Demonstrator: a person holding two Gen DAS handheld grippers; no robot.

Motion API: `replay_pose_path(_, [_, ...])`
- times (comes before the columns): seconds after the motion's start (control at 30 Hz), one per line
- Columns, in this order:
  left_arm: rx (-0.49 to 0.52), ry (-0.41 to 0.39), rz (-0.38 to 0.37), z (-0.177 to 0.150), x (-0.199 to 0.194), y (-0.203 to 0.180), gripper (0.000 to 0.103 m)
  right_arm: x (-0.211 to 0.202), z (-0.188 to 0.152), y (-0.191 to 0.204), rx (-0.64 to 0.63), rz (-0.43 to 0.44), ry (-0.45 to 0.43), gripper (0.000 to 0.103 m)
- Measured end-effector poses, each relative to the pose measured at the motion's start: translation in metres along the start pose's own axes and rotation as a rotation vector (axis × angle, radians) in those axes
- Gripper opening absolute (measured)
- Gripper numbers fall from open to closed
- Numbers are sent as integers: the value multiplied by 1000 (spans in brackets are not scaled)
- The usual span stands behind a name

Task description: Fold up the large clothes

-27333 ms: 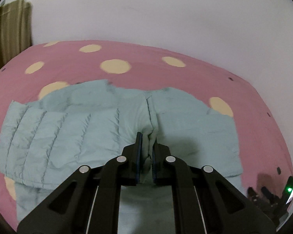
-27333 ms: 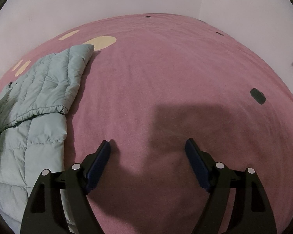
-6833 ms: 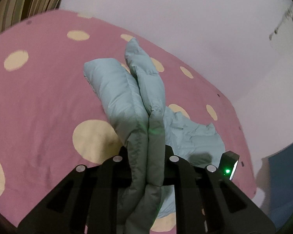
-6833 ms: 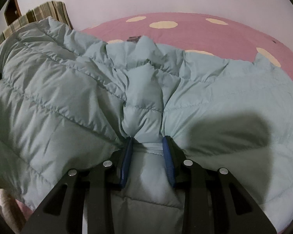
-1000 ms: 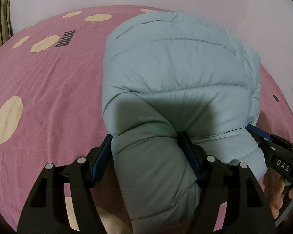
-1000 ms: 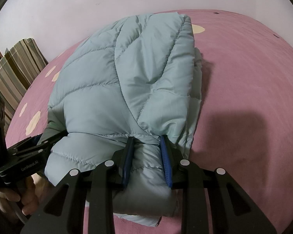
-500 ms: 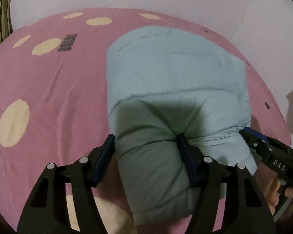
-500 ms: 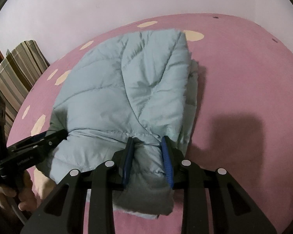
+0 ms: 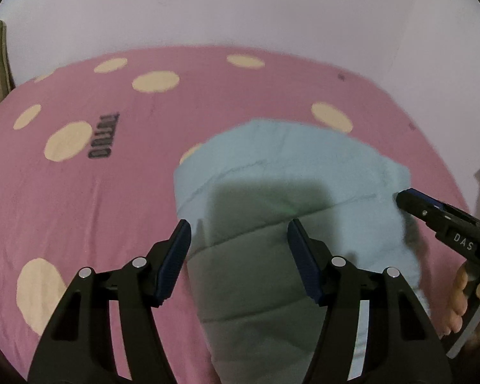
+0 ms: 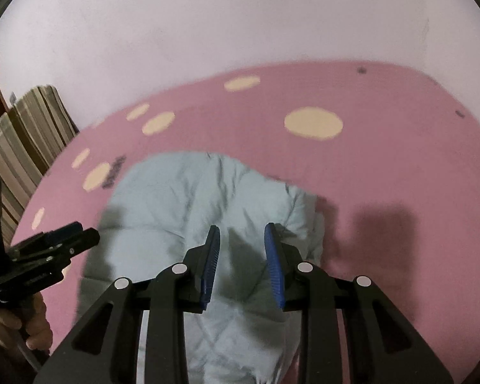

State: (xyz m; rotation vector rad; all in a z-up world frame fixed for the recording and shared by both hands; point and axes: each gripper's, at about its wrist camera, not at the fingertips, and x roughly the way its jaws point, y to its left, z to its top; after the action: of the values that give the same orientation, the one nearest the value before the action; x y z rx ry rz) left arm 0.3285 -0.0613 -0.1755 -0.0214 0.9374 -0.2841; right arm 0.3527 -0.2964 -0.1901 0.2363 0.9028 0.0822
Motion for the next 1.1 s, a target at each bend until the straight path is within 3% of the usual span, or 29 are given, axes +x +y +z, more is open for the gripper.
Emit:
replay_pose_path(0.3, [67,97,71,-11,38,-4,67,43,-23,-6,19,-23,102,30])
replay_pose_path(0.43, [48,122,64,-13,47,4,70,51,-26,-10,35,-14,109,30])
replay_pose_path(1.1, [34,111,53,-20,54,8,72,54,-28,-12,44,-13,90,30])
